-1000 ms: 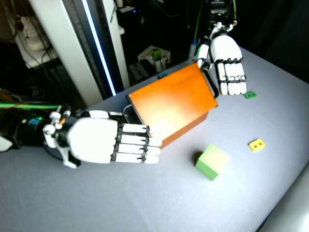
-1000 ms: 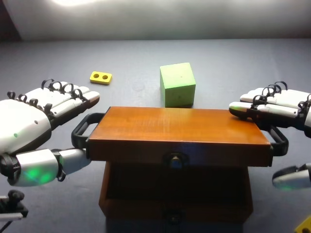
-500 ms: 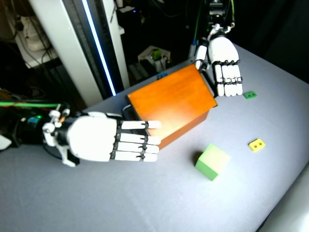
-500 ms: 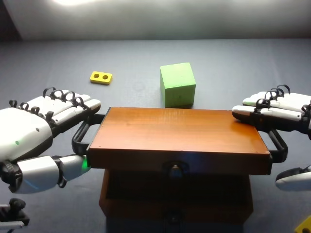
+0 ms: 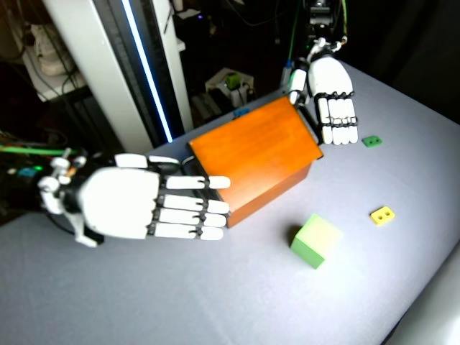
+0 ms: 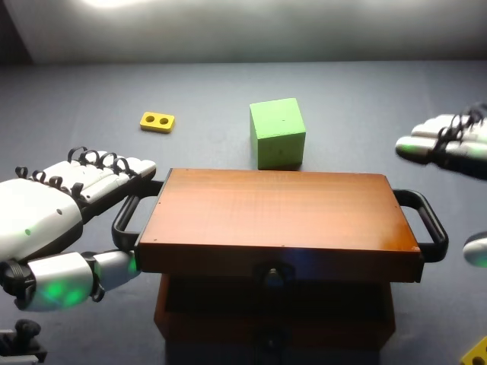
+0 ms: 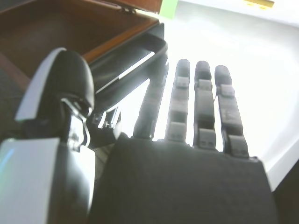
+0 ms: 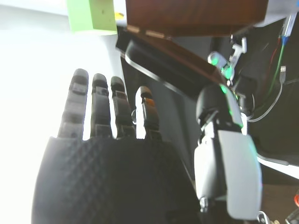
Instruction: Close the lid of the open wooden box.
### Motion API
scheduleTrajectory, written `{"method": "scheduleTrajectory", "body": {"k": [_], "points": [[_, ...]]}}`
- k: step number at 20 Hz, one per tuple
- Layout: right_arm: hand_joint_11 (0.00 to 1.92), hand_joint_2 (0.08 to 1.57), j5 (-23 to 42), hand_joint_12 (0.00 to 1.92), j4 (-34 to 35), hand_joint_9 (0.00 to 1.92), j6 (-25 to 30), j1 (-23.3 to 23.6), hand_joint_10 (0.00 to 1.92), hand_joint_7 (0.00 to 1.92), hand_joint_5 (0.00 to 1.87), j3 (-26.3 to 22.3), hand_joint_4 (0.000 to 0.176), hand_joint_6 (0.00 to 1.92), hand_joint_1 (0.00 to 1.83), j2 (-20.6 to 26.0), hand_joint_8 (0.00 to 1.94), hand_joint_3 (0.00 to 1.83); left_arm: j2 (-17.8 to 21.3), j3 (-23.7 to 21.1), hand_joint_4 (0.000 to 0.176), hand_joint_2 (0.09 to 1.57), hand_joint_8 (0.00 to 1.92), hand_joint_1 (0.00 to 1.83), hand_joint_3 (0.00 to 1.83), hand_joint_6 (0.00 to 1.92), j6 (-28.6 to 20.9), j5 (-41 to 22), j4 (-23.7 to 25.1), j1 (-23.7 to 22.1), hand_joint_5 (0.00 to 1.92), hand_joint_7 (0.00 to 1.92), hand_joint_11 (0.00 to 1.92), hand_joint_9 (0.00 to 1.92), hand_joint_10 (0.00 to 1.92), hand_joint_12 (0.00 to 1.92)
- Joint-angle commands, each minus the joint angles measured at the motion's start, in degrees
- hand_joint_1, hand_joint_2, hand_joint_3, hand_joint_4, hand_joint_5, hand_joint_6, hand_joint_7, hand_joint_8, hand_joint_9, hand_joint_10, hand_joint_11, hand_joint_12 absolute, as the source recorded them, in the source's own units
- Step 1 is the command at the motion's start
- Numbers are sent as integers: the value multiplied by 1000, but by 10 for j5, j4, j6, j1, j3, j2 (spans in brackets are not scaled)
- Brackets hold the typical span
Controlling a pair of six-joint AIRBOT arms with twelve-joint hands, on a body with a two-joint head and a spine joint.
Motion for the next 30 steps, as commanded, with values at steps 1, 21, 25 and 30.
{"method": "scheduleTrajectory", "body": {"k": [1,21,25,30], "points": [[0,1181,89,0,28,0,5,0,0,0,0,-4,176,0,331,0,0,0,-2,2,0,1393,0,0,0,0,-5,-72,-5,-4,0,0,32,15,5,15],[0,1236,155,0,94,0,-26,-10,0,0,0,-1,176,0,463,-2,0,4,-10,-35,0,1386,2,0,0,3,15,-187,-114,95,14,9,20,25,7,9],[0,1233,154,0,96,0,-27,-12,0,0,0,0,173,0,497,-4,0,0,-12,-43,0,1366,2,0,0,4,15,-219,-142,118,13,5,22,25,5,9],[0,1246,152,0,97,0,-27,-12,0,0,0,1,153,0,489,-6,0,4,-15,-42,0,1361,3,0,0,4,14,-226,-146,120,20,17,17,39,6,6]]}}
